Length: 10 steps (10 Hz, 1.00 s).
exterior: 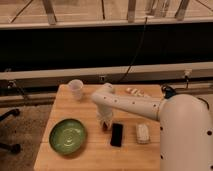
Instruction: Drag the pepper across the table
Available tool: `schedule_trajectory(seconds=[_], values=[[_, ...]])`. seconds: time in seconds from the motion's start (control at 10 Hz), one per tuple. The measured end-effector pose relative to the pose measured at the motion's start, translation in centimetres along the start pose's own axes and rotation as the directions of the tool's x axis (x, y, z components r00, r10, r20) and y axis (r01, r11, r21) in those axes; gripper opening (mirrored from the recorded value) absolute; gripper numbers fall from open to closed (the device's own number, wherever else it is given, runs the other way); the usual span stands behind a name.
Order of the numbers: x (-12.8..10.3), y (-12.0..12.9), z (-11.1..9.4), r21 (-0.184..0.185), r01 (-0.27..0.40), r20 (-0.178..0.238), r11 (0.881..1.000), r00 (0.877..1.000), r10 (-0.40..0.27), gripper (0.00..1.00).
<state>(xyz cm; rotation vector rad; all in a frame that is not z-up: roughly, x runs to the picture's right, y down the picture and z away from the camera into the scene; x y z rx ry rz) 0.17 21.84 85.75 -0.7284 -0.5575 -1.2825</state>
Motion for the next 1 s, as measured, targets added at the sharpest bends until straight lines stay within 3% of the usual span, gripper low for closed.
schedule_trajectory(seconds=[0.4, 0.8, 1.0], values=[[-0.6, 0.1, 0.0, -0.004, 0.009, 0.004, 1.000, 1.000, -0.008, 0.00], [-5.5, 0.4, 0.0, 0.008, 0.017, 0.010, 1.000, 1.000, -0.017, 0.00], [-6.2, 0.5, 0.5, 0.013, 0.017, 0.017, 1.000, 1.000, -0.017, 0.00]])
